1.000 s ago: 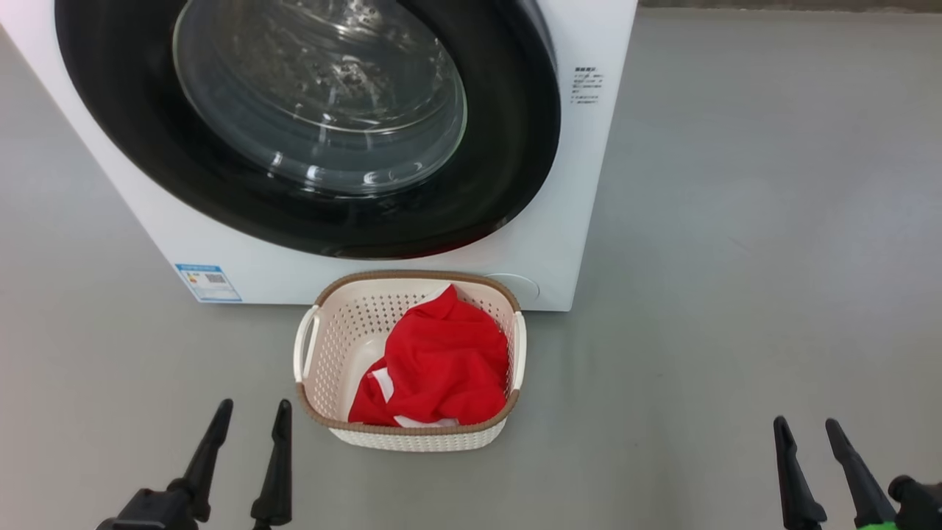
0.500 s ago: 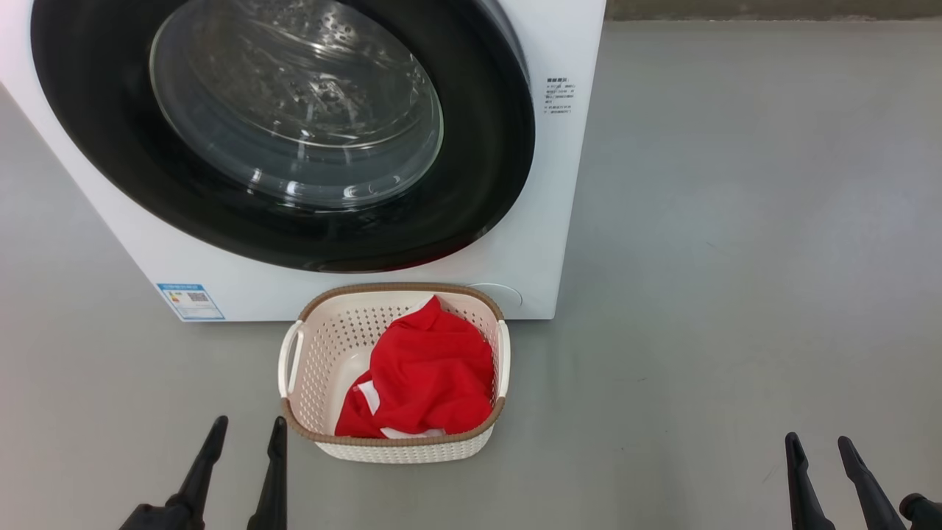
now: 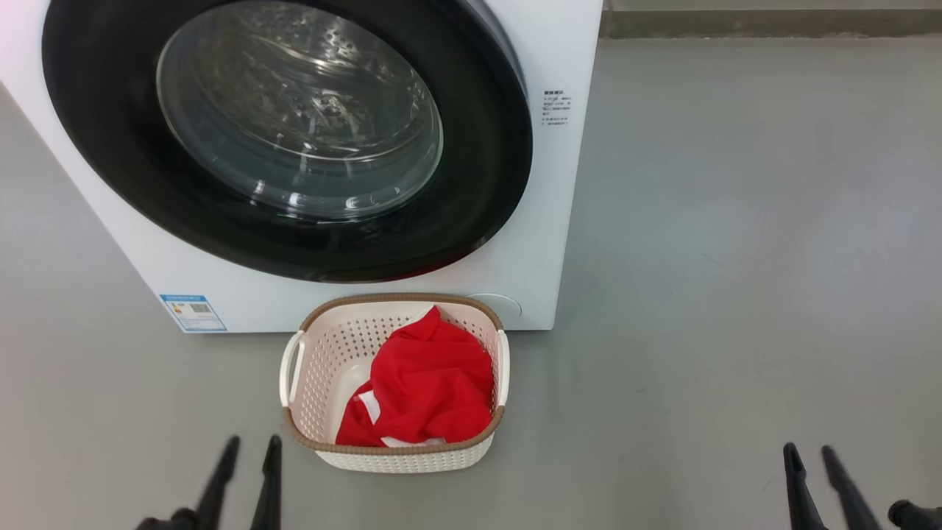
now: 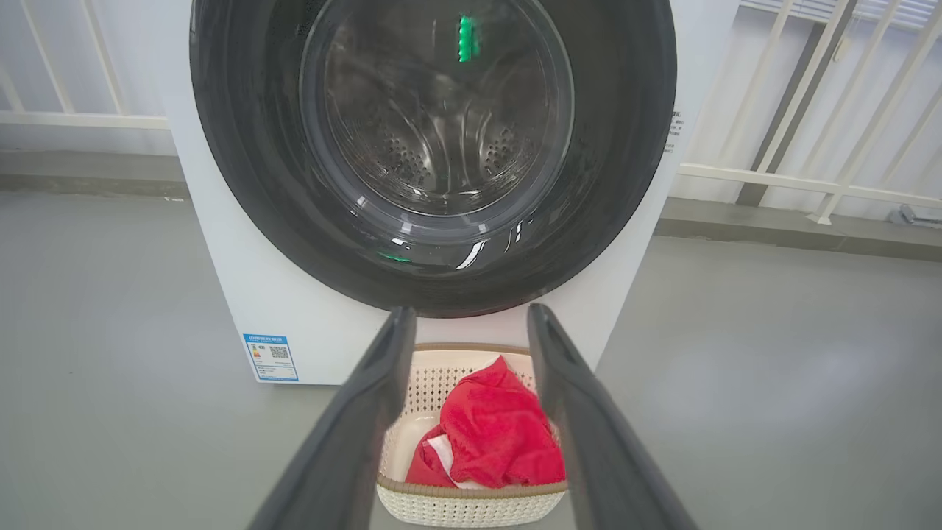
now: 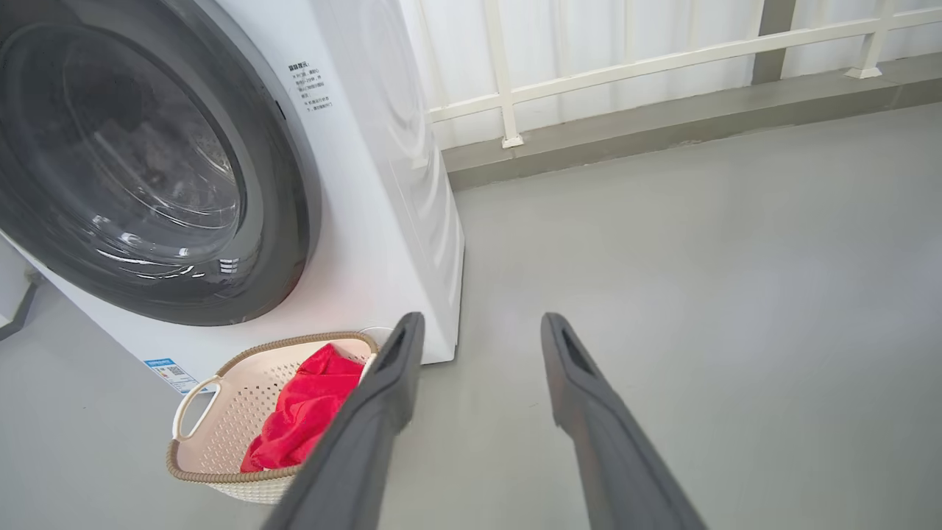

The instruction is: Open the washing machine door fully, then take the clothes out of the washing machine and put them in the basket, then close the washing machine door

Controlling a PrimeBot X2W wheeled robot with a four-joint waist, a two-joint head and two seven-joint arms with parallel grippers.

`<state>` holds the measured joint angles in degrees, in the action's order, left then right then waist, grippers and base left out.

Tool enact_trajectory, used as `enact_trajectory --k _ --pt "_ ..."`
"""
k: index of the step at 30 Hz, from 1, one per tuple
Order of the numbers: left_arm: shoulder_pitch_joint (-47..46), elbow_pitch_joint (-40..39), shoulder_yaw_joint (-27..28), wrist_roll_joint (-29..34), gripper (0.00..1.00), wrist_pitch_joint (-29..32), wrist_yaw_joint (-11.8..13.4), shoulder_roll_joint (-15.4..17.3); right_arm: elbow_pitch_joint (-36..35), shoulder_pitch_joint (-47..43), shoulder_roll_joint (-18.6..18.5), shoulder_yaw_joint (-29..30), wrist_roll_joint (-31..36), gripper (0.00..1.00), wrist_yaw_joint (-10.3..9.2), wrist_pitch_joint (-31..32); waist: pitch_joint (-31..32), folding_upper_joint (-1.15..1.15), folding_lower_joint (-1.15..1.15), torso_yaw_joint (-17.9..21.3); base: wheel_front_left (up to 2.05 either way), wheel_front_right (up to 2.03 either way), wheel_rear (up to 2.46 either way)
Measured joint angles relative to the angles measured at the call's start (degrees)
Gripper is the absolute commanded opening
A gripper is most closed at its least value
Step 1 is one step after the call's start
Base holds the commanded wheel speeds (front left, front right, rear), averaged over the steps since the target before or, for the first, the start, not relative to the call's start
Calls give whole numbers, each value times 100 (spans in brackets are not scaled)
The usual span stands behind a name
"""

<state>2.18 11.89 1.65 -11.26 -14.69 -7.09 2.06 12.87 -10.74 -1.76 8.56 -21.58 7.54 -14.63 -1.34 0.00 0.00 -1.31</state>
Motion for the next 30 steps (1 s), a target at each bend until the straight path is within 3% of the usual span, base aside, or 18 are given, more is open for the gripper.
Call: enact_trajectory --k 6,30 --pt "161 410 -30 -23 0 33 0 -109 414 -1 143 -18 -12 0 0 9 2 0 0 2 0 0 0" --pt "138 425 2 -1540 0 411 0 -107 416 143 154 -22 -1333 0 0 414 25 0 1 27 0 0 0"
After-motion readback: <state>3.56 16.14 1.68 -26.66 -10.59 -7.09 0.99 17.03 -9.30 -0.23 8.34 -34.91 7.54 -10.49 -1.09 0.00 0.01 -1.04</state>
